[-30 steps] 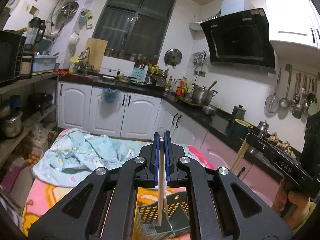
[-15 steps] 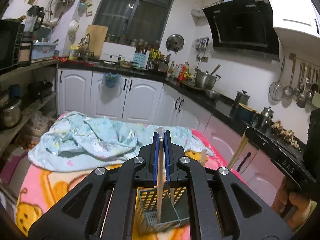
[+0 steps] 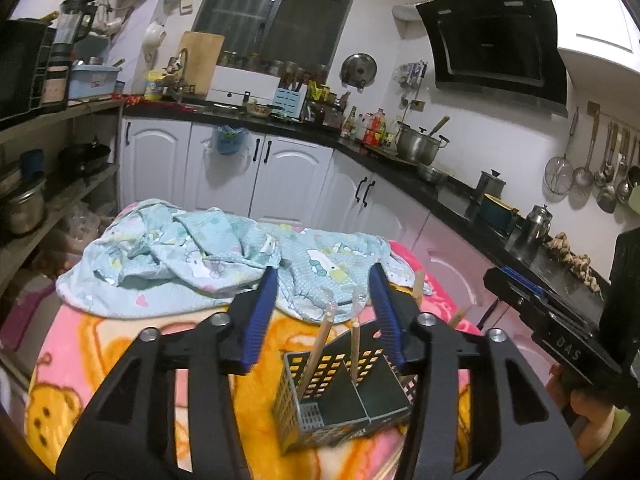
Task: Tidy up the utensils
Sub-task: 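Open the right gripper and withdraw it from the caddy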
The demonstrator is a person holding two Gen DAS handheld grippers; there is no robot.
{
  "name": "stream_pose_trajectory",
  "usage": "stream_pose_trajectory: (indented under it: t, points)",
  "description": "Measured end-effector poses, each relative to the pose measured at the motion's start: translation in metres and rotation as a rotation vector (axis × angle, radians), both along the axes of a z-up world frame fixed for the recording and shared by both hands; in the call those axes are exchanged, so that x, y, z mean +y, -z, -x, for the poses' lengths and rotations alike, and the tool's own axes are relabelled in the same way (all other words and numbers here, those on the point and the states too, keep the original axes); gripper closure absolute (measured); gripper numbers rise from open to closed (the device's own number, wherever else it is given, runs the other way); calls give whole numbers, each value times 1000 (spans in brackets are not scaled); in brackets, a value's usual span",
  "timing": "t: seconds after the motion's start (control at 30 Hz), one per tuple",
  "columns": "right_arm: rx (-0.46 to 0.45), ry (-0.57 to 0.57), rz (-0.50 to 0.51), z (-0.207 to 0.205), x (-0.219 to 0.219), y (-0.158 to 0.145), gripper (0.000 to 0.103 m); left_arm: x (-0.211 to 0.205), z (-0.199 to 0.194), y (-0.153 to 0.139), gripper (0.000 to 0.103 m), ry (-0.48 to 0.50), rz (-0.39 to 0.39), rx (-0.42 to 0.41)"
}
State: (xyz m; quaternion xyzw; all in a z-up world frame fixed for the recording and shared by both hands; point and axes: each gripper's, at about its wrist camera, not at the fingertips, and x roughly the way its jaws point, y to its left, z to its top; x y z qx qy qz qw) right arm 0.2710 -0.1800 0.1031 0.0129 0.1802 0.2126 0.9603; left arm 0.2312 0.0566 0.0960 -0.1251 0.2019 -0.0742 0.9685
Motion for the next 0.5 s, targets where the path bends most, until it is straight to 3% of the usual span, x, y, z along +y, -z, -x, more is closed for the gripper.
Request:
stream_pose_trajectory:
  t: [0.1,0.17,0.23,0.5]
  points:
    - [-1,7,12,5,-2,0,53,6,7,-3,38,-17,21,2]
    - [-2,9,20,9,-4,0,51,9,13,-4,22,-24,28,-1]
    - [0,11,30,13,-4,0,45,13,18,-5,12,-34,35,0]
    - [-2,4,43,30,-9,-2,39,26,37,-7,11,-56,65,28]
